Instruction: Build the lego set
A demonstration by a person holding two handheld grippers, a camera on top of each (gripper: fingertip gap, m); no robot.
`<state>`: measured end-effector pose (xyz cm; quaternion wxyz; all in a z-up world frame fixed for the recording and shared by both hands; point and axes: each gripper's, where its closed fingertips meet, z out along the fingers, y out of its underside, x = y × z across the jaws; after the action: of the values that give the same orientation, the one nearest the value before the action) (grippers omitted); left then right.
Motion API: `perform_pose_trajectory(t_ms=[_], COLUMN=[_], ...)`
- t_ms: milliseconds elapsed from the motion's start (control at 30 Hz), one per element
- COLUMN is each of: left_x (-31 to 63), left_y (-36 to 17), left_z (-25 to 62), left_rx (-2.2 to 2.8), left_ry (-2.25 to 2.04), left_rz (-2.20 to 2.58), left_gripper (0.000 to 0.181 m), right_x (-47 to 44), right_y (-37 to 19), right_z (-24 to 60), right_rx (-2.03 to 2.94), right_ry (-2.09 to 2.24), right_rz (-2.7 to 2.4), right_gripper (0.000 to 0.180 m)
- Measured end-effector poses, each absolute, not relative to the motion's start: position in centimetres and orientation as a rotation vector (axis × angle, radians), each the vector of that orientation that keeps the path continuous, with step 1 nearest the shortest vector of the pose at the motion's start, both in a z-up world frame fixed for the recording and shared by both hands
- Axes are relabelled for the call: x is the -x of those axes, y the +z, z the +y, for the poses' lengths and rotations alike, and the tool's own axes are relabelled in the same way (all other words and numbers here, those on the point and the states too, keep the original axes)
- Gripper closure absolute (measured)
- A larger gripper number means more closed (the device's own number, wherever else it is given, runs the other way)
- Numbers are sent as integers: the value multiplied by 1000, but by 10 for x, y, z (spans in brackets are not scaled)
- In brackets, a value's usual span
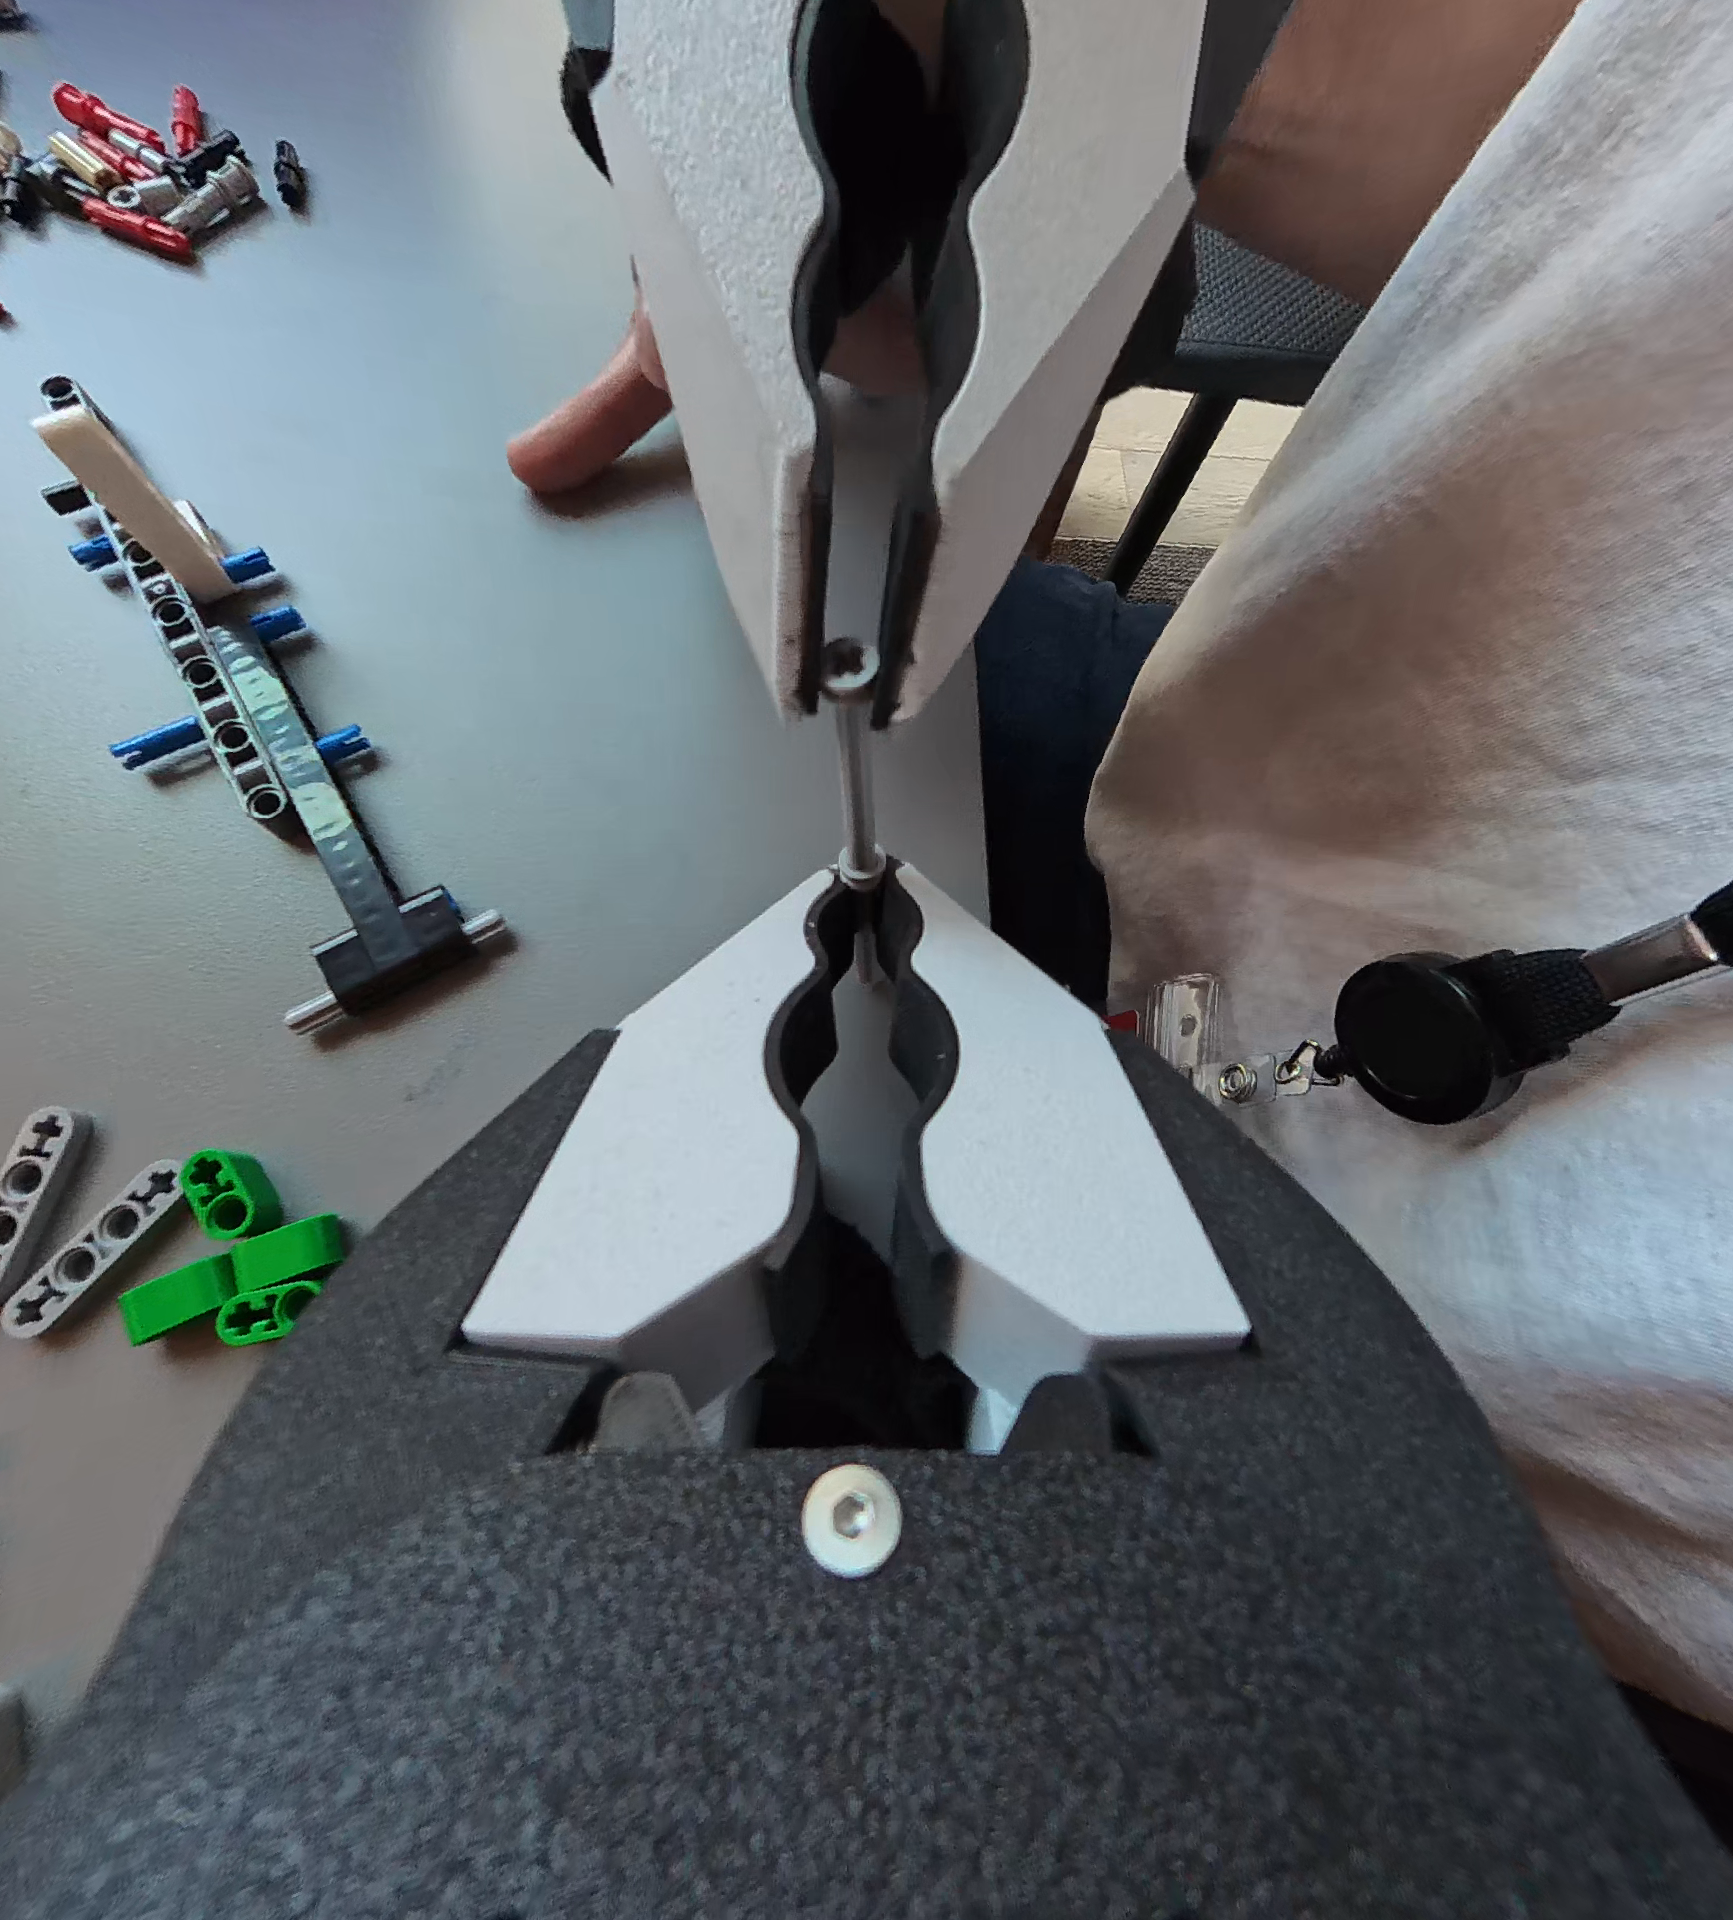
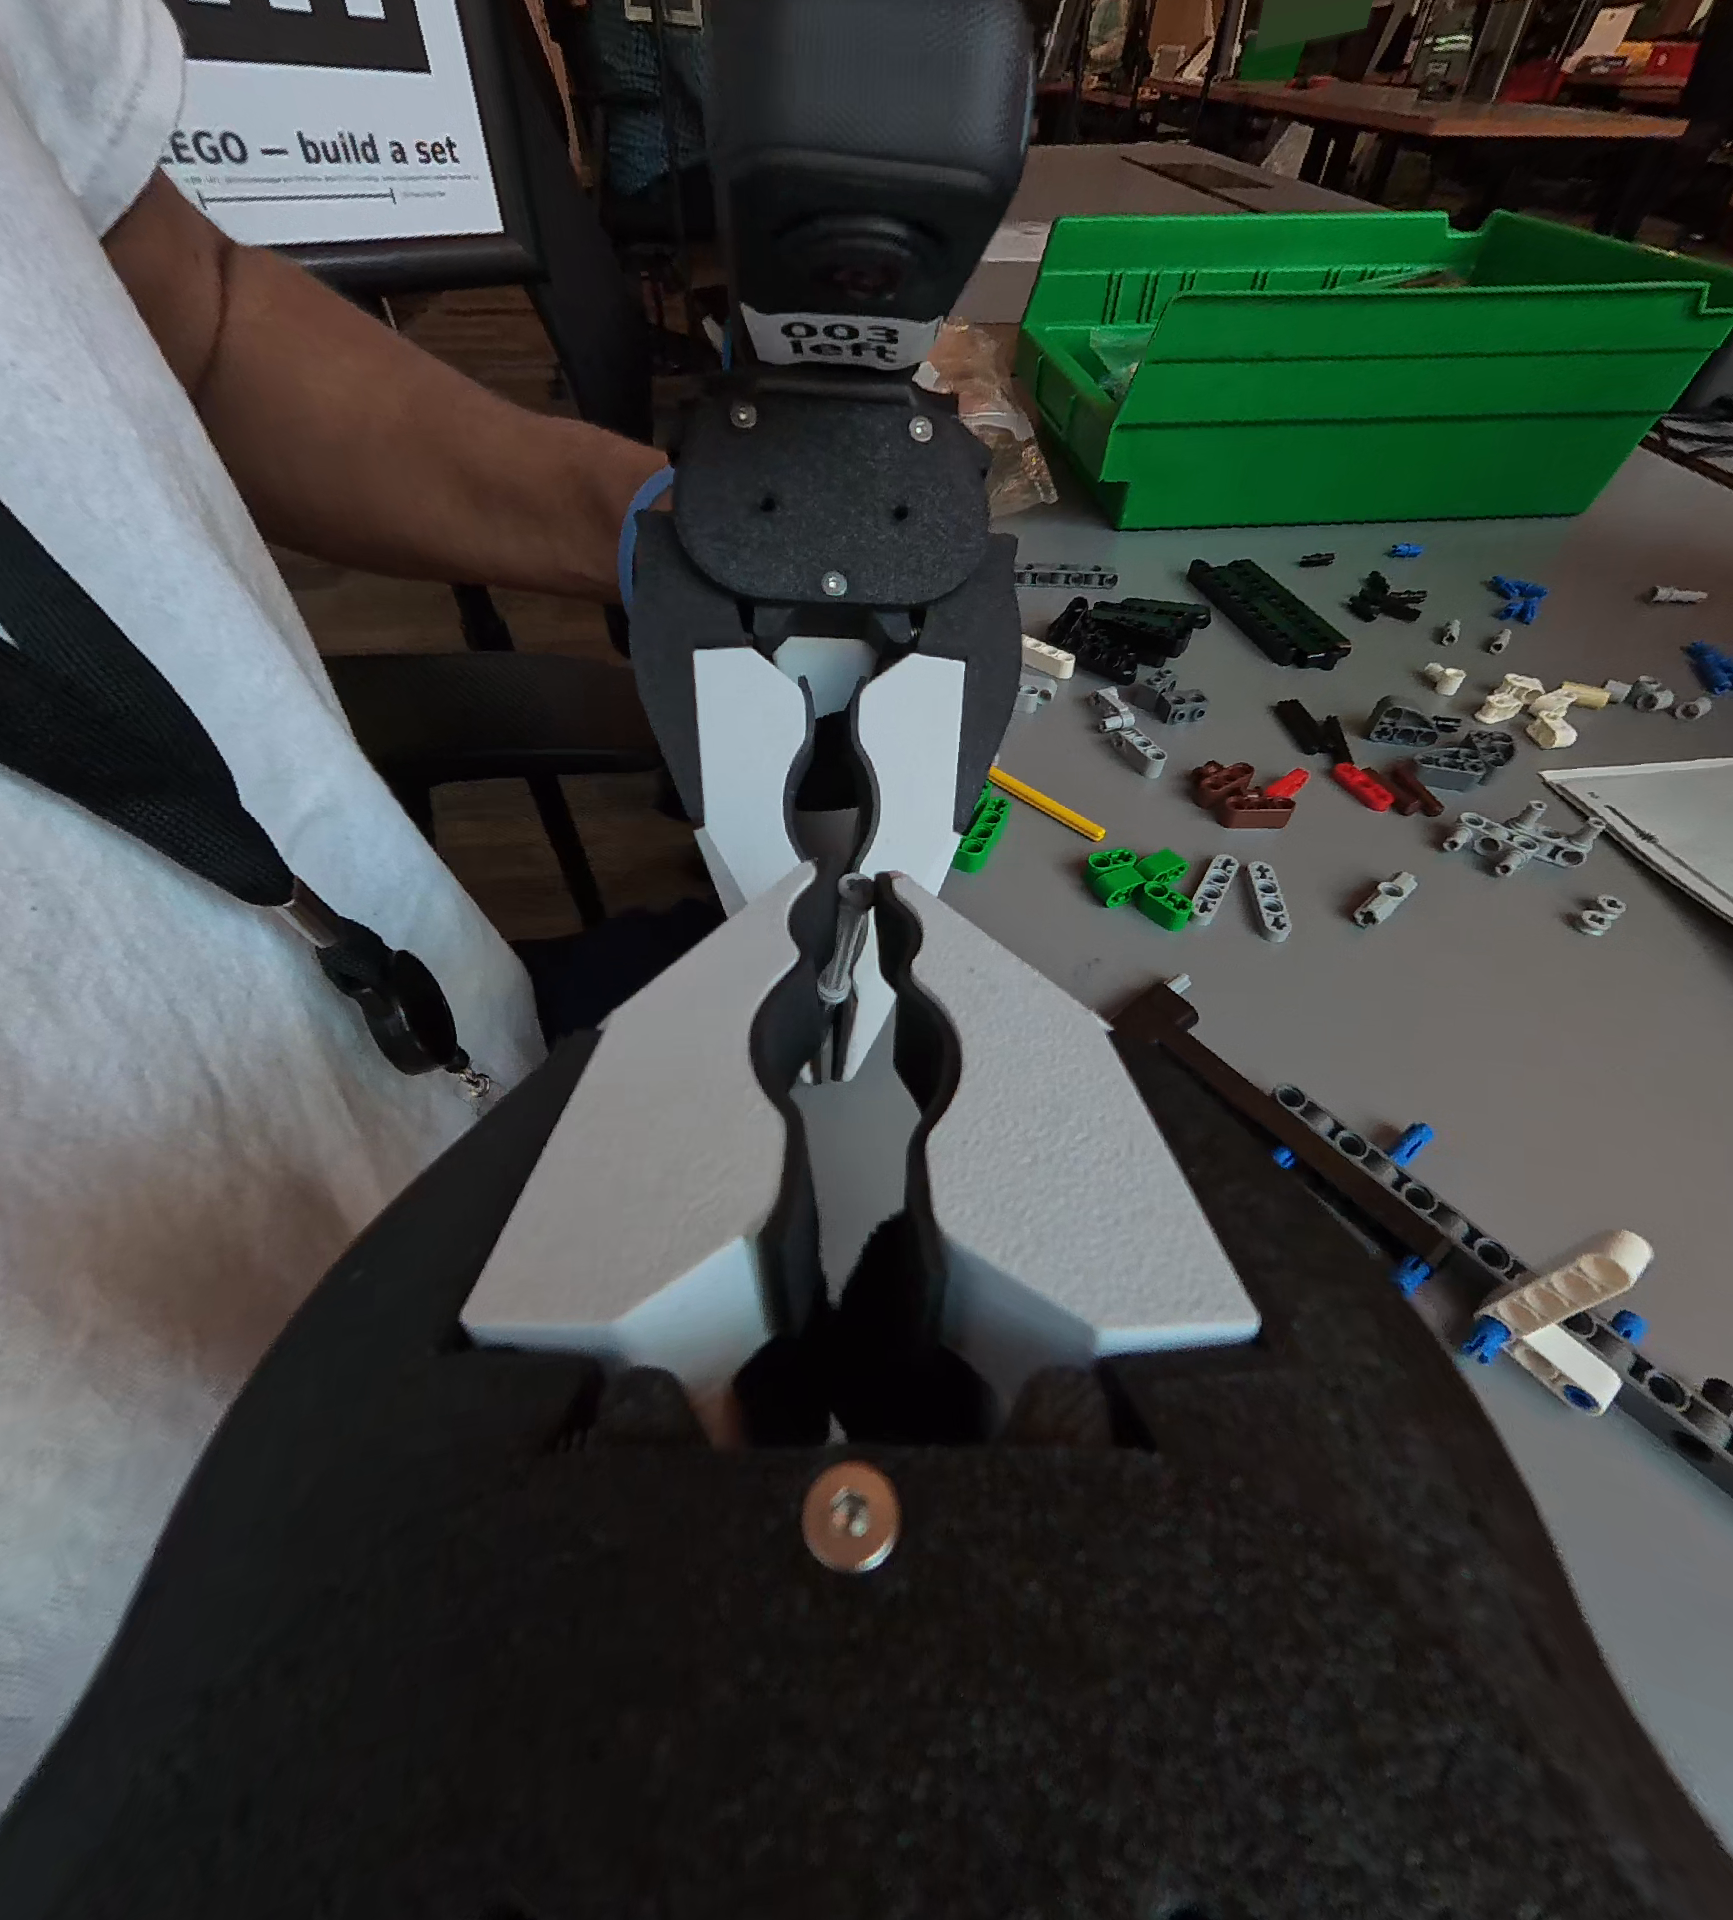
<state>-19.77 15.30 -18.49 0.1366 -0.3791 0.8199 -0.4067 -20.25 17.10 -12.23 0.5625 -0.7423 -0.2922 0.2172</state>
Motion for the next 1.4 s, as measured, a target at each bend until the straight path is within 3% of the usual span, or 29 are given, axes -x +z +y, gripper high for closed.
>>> perform_pose_trajectory(t_ms=[300,400,1167,1400], left_x=[187,184,179,179], left_y=[-187,-188,-191,-192], left_z=[160,162,166,167], left_rx=[1003,911,835,887], left_ry=[-955,-843,-730,-759], left_rz=[2265,2223,2185,2199], left_gripper=[178,178,178,178], right_x=[187,188,179,174], right_y=[-123,-129,-145,-150], right_z=[159,153,133,147], right_rx=[1812,1854,1951,1943], right_ry=[548,630,1121,758], right_rz=[-615,-592,-850,-820], right_gripper=[169,154,154,165])
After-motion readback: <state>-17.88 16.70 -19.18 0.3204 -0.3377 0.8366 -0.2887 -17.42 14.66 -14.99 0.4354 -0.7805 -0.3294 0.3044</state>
